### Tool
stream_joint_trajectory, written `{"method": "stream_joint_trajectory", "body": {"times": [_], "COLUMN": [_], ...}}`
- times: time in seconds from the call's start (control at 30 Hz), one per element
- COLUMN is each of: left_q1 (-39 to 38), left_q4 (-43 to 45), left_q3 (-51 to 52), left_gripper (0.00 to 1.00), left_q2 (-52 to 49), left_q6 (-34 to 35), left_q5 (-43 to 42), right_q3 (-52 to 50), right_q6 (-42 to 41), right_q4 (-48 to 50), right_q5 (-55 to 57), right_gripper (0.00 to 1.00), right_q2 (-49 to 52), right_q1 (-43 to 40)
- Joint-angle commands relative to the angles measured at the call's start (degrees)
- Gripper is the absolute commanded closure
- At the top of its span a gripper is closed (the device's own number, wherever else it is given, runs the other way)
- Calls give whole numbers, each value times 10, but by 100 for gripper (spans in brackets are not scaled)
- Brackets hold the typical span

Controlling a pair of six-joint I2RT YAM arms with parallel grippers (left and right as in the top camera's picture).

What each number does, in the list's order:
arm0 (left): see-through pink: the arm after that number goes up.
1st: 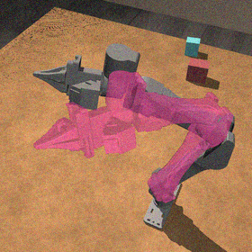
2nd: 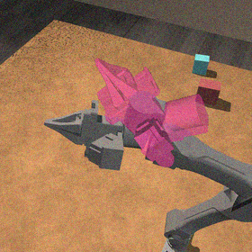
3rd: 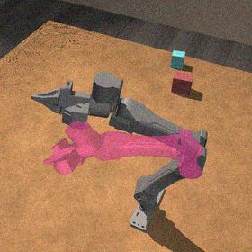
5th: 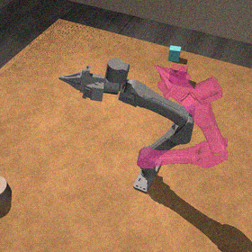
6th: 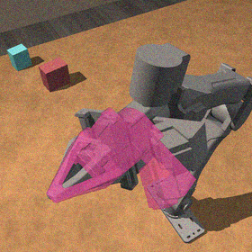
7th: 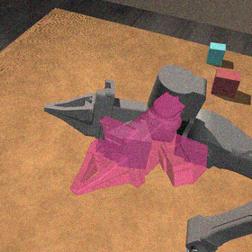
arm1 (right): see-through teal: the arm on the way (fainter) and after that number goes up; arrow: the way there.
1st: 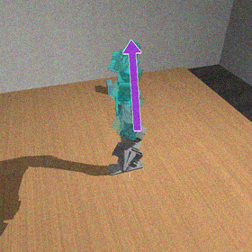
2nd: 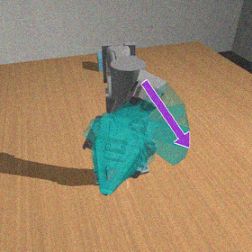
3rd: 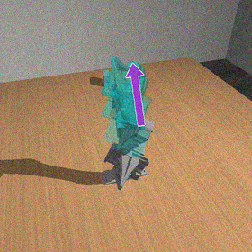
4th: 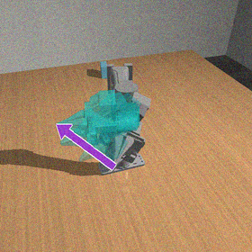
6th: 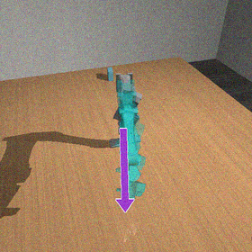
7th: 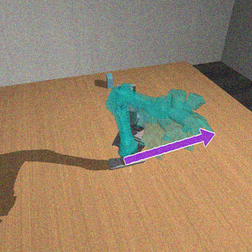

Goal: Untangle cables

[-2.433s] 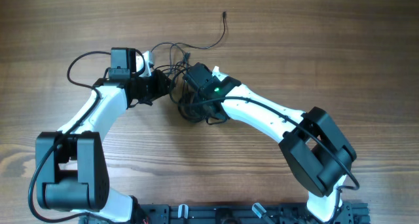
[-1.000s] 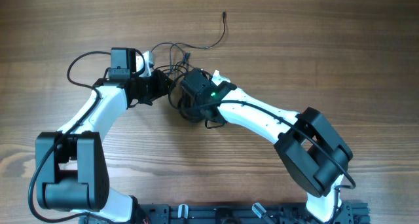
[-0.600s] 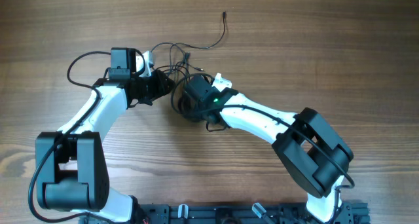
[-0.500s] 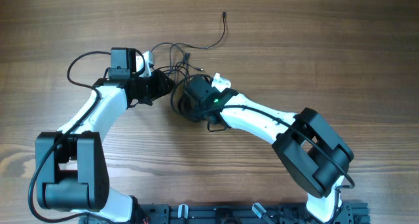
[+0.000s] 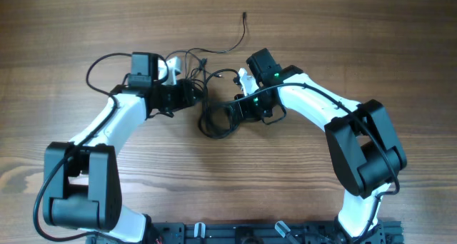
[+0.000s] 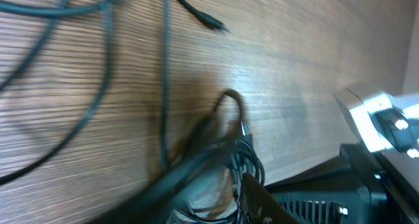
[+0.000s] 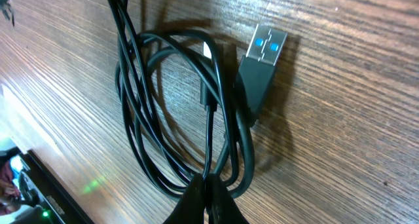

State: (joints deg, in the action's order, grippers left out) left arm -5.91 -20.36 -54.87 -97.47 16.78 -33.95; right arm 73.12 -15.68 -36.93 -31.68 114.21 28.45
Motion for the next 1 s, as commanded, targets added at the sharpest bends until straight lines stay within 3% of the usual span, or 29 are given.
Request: {"method": "stream_joint_trajectory", "body": {"times": [0.0, 0.1, 0.2, 0.33, 0.47, 0.53, 0.6, 0.73, 0.8, 0.87, 0.97], "left_q1": [-33, -59, -67, -67, -67, -68, -71, -80, -80, -80, -80], "left_q4": [-1, -7, -11, -4, -4, -18, -57, -119, -143, -176, -178], "left_q3": [-7, -13, -14, -14, -22, -27, -50, -86, -104, -115, -115], "left_gripper": [66, 69, 65, 68, 71, 68, 67, 63, 49, 44, 44], "left_q2": [9, 8, 6, -25, -40, -42, -56, -69, -69, -69, -69], "left_q6": [-64, -78, -69, -22, -13, -13, -28, -31, -32, -76, -76], "left_q5": [-14, 1, 40, 85, 83, 83, 83, 100, 128, 129, 130], "right_q3": [-6, -12, -12, -12, -10, -10, -11, -50, -61, -61, -60], "right_q6": [-10, -7, -18, -59, -34, -34, -41, -61, -101, -148, -169], "right_q4": [-3, 4, 17, 36, 35, 19, -1, -2, 5, 30, 47], "right_q5": [8, -44, -44, -16, 56, 105, 112, 111, 126, 150, 139], "right_gripper": [94, 84, 65, 66, 55, 56, 64, 72, 80, 87, 87], "right_q2": [7, 7, 7, 7, -117, -181, -197, -158, -130, -80, -31], "right_q1": [2, 10, 9, 10, 10, 10, 10, 45, 78, 106, 105]}}
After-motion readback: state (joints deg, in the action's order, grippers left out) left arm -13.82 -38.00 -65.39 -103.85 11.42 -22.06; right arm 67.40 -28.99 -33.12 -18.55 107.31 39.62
